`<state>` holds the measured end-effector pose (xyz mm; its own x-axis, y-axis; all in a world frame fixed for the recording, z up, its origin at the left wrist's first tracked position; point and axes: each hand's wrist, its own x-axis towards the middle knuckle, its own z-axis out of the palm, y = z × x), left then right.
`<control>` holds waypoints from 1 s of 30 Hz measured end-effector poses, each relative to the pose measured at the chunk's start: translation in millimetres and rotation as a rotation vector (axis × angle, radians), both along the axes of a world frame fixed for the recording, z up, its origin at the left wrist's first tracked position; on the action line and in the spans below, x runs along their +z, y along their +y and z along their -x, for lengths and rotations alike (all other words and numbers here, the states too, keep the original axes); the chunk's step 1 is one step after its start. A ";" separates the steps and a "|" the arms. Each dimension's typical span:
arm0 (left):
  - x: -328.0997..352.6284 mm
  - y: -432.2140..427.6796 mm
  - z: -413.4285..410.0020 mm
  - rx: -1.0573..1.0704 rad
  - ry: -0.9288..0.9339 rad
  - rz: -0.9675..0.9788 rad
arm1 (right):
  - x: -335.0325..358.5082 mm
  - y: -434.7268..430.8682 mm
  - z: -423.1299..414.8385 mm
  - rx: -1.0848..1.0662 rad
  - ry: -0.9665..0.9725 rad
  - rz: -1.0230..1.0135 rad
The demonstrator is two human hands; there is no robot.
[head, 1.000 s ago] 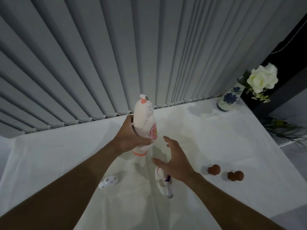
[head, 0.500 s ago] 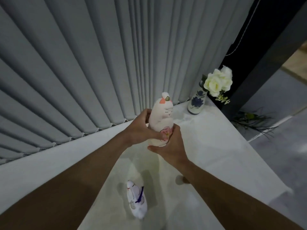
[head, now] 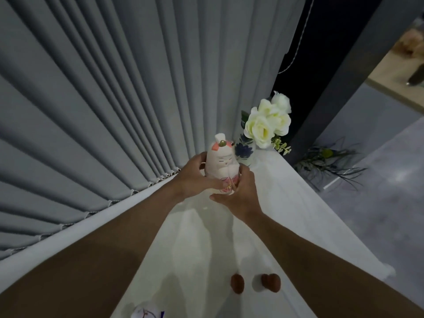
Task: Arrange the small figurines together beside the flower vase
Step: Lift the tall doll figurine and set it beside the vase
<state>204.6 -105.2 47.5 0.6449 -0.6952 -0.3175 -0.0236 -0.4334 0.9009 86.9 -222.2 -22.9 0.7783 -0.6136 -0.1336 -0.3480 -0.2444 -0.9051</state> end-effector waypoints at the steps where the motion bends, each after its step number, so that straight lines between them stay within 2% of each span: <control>1: -2.7 -3.6 -4.9 0.018 -0.010 -0.005 | -4.2 -3.3 -7.0 -0.003 0.005 0.015; 10: -22.1 -22.3 -43.4 0.092 -0.070 -0.063 | -33.9 -11.6 -53.1 -0.051 0.045 0.074; 20: -45.5 -21.5 -43.8 0.036 0.013 -0.067 | -46.9 -10.9 -51.3 -0.062 0.096 0.113; 30: -38.8 2.4 2.1 0.084 -0.172 -0.280 | -19.2 -14.4 -3.8 0.067 0.210 0.090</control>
<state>202.4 -102.7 8.6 0.7573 -0.5380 -0.3701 -0.1185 -0.6706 0.7323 90.8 -236.6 -42.2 0.7788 -0.5778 -0.2441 -0.5064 -0.3496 -0.7882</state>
